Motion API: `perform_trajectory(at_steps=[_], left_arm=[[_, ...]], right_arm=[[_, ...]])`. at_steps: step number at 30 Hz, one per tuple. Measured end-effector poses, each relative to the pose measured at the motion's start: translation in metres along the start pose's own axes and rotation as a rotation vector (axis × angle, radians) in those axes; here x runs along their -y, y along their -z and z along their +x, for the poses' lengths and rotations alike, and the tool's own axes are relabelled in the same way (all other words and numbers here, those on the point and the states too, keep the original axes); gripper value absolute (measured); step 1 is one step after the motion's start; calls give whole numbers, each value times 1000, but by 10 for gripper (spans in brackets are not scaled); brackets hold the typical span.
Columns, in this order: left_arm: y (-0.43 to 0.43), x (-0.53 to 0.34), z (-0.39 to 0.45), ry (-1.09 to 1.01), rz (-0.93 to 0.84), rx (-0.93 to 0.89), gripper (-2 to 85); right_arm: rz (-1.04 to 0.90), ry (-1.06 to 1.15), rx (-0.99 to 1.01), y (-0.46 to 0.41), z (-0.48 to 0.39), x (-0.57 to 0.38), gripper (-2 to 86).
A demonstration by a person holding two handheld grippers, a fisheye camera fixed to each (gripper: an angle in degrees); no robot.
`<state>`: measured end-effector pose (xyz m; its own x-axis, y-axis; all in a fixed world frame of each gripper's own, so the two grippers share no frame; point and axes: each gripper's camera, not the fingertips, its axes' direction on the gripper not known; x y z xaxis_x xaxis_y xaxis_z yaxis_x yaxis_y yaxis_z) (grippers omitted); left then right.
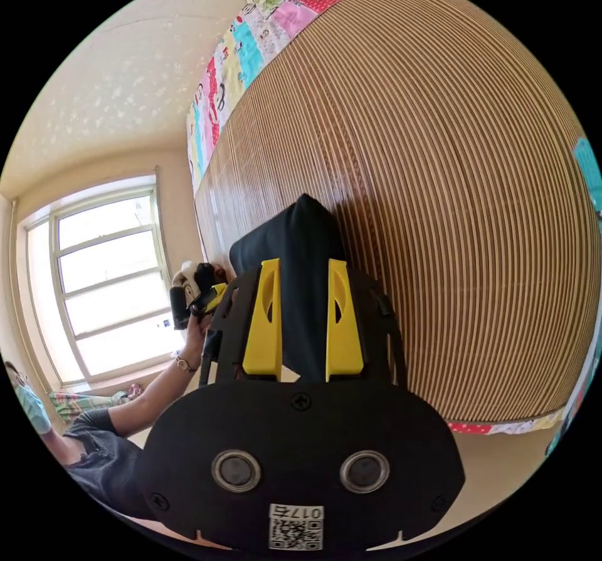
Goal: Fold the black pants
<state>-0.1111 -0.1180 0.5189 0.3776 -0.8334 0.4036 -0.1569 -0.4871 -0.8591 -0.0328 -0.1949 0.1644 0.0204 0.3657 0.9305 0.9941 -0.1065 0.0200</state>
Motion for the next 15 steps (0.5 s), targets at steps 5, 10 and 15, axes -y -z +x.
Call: perform_trajectory(at_steps=[5,10,15], left_arm=[[-14,68,5,90,62,57,120],[-33,98,-4,157,53,70,64],[-32,93,-61,349,172,-246,40]], right_arm=[[8,-130,28,-22,17,60,81],[-45,-82,12,-25,23,84,26],[35,-197,-25,-2,51,82,15]])
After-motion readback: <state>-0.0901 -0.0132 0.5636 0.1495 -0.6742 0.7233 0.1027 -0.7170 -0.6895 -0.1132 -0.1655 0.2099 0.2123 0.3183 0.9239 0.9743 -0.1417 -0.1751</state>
